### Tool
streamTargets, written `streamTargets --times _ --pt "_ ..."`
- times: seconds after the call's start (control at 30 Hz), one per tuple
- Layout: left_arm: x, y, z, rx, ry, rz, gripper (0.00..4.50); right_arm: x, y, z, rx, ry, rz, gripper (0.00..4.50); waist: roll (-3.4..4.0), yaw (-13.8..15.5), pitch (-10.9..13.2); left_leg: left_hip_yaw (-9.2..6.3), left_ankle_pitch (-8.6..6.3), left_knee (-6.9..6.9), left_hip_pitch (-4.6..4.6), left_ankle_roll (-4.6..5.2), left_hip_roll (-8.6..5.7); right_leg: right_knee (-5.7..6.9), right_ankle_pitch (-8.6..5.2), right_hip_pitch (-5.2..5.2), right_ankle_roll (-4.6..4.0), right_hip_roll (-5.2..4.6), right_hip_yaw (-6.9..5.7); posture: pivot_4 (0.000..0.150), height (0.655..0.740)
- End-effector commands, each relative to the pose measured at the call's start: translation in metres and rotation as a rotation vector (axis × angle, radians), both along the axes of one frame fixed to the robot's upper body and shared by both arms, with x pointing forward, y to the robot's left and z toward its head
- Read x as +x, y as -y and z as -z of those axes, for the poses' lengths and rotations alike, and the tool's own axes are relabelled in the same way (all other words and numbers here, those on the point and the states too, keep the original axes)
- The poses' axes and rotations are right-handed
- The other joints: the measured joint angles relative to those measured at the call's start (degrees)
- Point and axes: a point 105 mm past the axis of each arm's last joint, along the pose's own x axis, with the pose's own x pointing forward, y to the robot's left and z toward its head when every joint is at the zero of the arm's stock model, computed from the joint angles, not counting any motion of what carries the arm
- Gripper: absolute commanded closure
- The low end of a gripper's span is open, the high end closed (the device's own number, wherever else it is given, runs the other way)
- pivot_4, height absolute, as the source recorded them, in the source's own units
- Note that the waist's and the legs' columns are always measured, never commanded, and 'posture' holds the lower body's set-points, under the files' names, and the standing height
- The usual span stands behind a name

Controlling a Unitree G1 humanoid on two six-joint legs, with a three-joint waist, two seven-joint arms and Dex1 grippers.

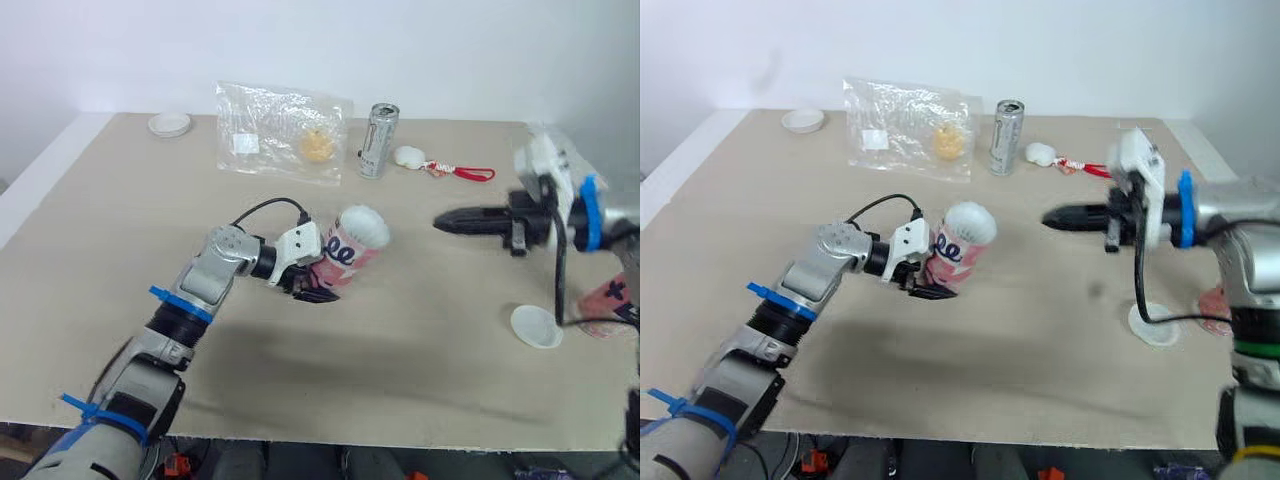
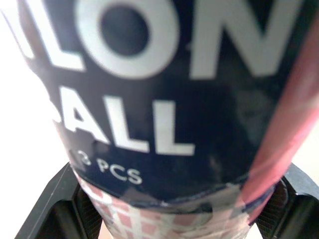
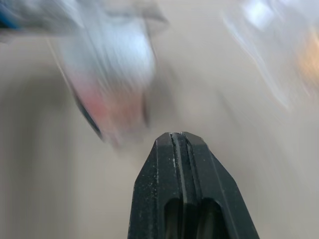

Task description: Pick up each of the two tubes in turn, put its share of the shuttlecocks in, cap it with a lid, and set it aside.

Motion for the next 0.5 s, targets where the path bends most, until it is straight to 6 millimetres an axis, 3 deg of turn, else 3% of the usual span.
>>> streamTargets --times 0.03,0.13,0.37,0.5 --pt "-0.005 0.007 -0.010 -0.127 0.059 -0.023 1.16 -0.005 0.022 -0.021 -0.004 0.146 0.129 4.45 0.03 -0.6 0.0 0.04 0.00 0.01 0.04 0.00 0.01 0.01 0.00 0.01 0.00 0.01 0.05 0.150 0.7400" --pt "-0.017 0.014 -0.001 -0.168 0.083 -0.011 1.16 -0.011 0.041 -0.014 0.016 0.128 0.233 4.45 0.03 -0.8 0.0 0.05 0.00 -0.01 0.16 0.00 0.05 0.04 -0.01 0.04 0.06 0.07 0.07 0.150 0.7400" --pt "-0.023 0.020 0.006 -0.255 0.123 -0.072 1.16 -0.017 0.056 0.002 -0.007 0.061 0.309 4.45 0.02 -0.8 0.0 0.07 0.13 0.26 0.21 0.04 0.04 0.04 0.23 0.15 0.37 0.11 0.15 0.150 0.7400" --pt "-0.026 0.024 0.004 -0.290 0.122 -0.091 1.16 -0.021 0.080 0.020 -0.150 -0.005 0.334 3.09 0.01 -0.8 0.0 0.25 0.13 0.50 0.16 0.04 0.02 0.01 0.26 0.15 0.33 0.07 0.30 0.150 0.7400"
